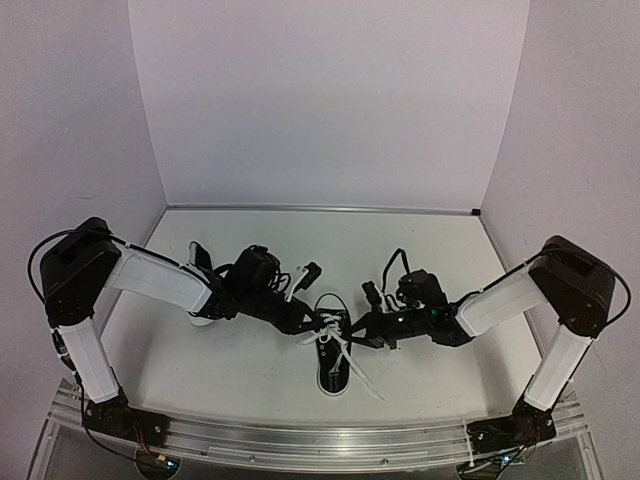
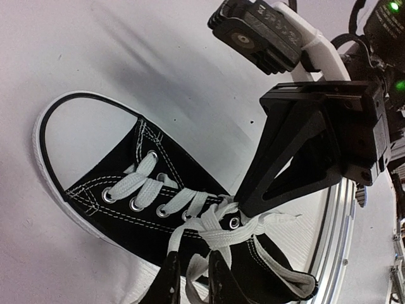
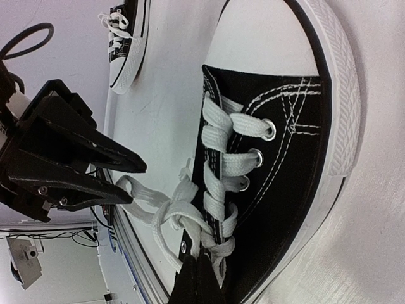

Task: Tie the shoes

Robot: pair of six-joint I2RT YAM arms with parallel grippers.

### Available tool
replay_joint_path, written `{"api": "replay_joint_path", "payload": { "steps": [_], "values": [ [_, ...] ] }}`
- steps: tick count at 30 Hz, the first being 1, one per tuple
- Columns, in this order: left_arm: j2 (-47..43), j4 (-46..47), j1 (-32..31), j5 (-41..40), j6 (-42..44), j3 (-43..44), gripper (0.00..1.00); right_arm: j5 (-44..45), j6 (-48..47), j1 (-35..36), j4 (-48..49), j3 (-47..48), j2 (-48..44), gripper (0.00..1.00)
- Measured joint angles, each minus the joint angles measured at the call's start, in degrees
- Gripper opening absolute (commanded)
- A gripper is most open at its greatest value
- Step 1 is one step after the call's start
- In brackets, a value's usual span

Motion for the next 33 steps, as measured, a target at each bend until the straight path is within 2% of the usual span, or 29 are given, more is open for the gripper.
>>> {"api": "replay_joint_path", "payload": {
  "steps": [3, 11, 33],
  "values": [
    [0.0, 0.01, 0.0, 0.02, 0.18, 0.0, 0.0, 0.58, 0.01, 0.0, -0.26, 0.0, -0.58, 0.0],
    [-0.02, -0.11, 0.0, -0.92, 0.04, 0.0, 0.0, 2.79, 0.26, -1.15, -1.81, -0.36, -3.41, 0.0],
    [-3.69, -3.13, 0.06, -12.62, 0.26, -2.72, 0.0, 6.34, 0.27, -4.29, -6.02, -5.32, -8.03, 0.0]
  ]
}}
